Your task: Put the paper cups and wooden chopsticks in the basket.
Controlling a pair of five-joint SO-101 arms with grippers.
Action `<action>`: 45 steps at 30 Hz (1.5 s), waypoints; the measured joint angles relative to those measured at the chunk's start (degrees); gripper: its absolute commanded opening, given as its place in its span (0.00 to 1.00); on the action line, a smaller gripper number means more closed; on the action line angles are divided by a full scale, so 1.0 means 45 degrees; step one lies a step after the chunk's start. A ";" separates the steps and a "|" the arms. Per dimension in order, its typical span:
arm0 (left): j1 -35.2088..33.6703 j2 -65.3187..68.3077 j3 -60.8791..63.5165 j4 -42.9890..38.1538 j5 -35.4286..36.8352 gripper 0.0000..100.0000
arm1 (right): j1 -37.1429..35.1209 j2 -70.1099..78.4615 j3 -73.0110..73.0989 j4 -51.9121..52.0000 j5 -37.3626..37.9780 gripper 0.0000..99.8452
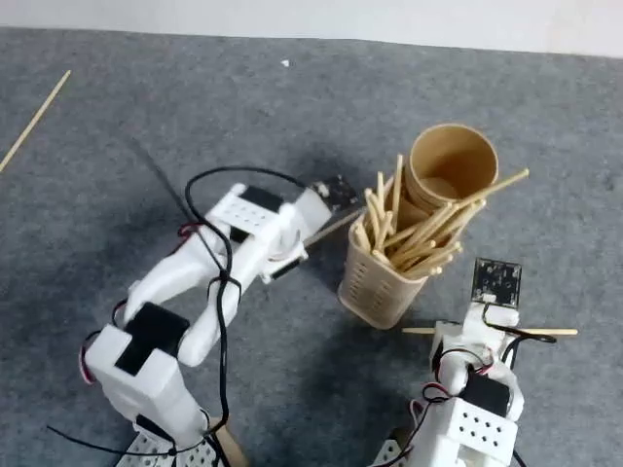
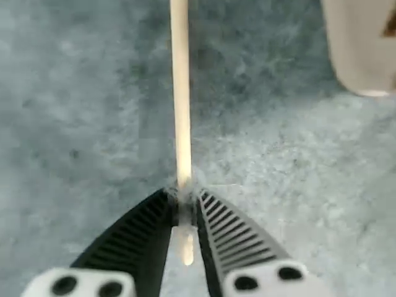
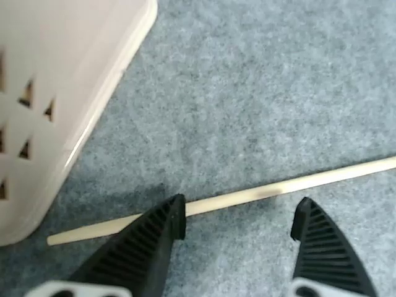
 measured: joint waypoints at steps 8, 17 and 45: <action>-0.0703 -0.3087 -0.3243 0.3243 0.0508 0.00 | -0.0020 0.0000 0.0000 0.0000 0.0000 0.29; -0.0137 -0.8498 -0.4591 0.2637 0.4298 0.00 | -0.0020 0.0000 0.0000 0.0000 0.0000 0.29; 0.5724 -0.9944 0.2129 -0.8322 0.5509 0.12 | -0.0020 0.0000 0.0000 -0.0039 0.0000 0.29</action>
